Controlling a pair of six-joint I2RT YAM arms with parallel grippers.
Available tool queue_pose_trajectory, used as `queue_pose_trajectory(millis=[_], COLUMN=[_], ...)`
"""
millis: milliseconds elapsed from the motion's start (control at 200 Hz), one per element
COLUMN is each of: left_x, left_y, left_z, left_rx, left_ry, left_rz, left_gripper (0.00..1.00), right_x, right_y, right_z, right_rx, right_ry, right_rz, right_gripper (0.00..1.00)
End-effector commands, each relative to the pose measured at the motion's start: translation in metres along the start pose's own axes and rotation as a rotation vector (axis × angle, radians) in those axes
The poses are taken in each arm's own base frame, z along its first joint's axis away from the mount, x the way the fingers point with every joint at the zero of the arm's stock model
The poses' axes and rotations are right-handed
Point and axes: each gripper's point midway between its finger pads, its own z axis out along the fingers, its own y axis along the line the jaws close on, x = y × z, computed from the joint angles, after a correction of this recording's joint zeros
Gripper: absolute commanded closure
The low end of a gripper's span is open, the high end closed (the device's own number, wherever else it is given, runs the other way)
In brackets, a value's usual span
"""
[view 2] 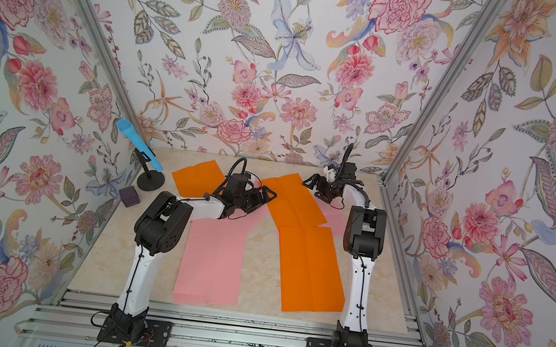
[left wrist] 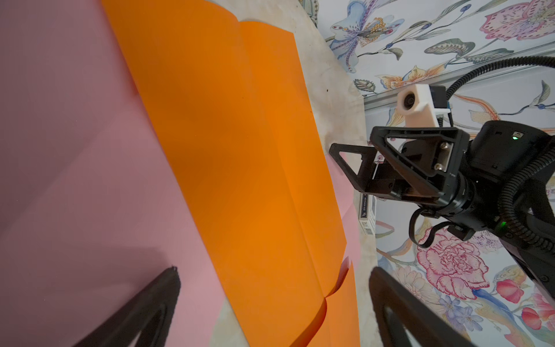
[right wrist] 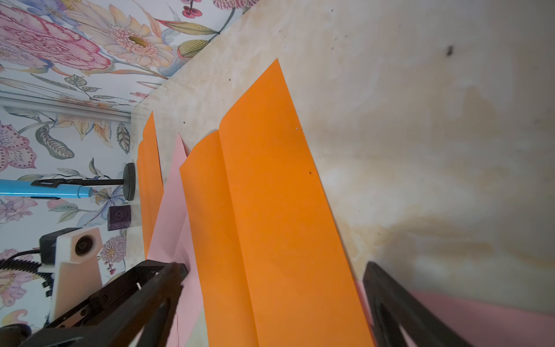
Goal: Sort the scattered colored papers by color
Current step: Pick up the colored paper.
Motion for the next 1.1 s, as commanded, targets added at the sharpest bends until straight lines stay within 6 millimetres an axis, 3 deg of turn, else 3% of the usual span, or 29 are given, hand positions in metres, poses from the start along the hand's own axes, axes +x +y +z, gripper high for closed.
queue_pose_trajectory(millis=[0,355,510,671,1031,1096], left_x=[0.006,0.010,0.005,-0.009,-0.034,-0.036], left_y=[0.006,0.001,-0.008,-0.028,-0.101,-0.101], left_z=[0.011,0.031,0.035,0.037,0.023,0.021], left_rx=[-0.027,0.012,0.045,0.098,0.308,0.290], left_ry=[0.010,0.034,0.030,0.008,-0.054,-0.067], left_rz=[-0.006,-0.034,-0.034,-0.012,0.069,0.093], left_gripper=[0.00,0.00,0.00,0.00,0.00,0.00], right_x=[0.009,0.030,0.030,0.029,0.029,0.027], right_y=[-0.011,-0.002,0.000,-0.002,-0.007,-0.007], right_z=[0.009,0.017,0.015,0.015,0.016,0.014], right_rx=[-0.013,-0.057,-0.074,-0.073,-0.063,-0.061], right_ry=[0.037,0.105,0.108,0.106,0.104,0.100], right_rz=[0.027,0.042,0.048,0.054,0.069,0.072], right_gripper=[0.05,0.08,0.08,0.09,0.10,0.10])
